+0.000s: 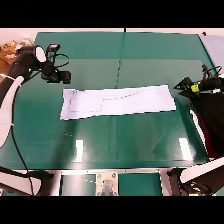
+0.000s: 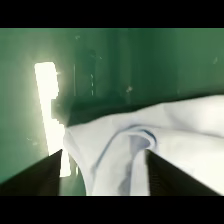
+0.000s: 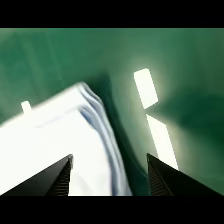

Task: Fold the shirts.

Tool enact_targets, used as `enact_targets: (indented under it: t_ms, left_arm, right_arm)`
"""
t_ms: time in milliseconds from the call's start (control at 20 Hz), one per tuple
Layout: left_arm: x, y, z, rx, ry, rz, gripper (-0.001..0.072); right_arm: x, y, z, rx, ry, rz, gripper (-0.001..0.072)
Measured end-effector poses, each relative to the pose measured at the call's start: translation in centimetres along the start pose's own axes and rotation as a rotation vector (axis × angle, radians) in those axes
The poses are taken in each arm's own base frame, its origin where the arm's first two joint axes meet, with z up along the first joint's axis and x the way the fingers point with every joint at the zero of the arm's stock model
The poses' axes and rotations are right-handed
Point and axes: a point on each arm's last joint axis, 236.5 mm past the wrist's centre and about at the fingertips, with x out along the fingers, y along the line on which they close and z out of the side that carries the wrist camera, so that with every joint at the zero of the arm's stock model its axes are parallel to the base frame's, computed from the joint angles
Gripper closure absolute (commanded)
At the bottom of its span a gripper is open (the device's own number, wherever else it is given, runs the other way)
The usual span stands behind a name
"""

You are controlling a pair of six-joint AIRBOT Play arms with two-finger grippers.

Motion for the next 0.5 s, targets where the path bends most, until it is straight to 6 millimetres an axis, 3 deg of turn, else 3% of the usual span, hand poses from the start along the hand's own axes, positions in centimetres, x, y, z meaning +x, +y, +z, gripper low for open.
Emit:
enact_targets:
  t_ms: [100, 150, 200, 250, 300, 350, 400, 500]
  left_arm:
    - [-0.2, -0.8, -0.6, -0.001, 0.030, -0.032, 0.0309]
    - [-0.3, -1.3, -0.8, 0.003, 0.039, -0.051, 0.0562]
    - [-0.4, -1.7, -1.0, 0.004, 0.049, -0.070, 0.0677]
    - [-0.5, -2.1, -1.0, 0.009, 0.052, -0.087, 0.0682]
    - [-0.6, -2.5, -1.2, 0.013, 0.059, -0.104, 0.0682]
    - [-0.7, -2.9, -1.2, 0.012, 0.060, -0.122, 0.0683]
    - [-0.7, -3.3, -1.2, 0.013, 0.061, -0.137, 0.0682]
    - [-0.9, -4.1, -1.2, 0.009, 0.062, -0.171, 0.0682]
  right_arm:
    - [1.4, -0.5, -1.4, -0.005, 0.062, 0.019, 0.0168]
    - [2.1, -0.3, -1.9, -0.016, 0.084, 0.031, 0.0168]
    - [3.0, 0.1, -2.5, -0.024, 0.109, 0.048, 0.0168]
    - [3.7, 0.5, -3.1, -0.035, 0.134, 0.061, 0.0170]
    - [4.4, 1.0, -3.6, -0.049, 0.154, 0.071, 0.0263]
    - [5.0, 1.4, -4.0, -0.065, 0.169, 0.077, 0.0523]
    - [5.6, 1.7, -4.4, -0.079, 0.184, 0.078, 0.0689]
    - [6.0, 2.5, -4.5, -0.106, 0.197, 0.084, 0.0693]
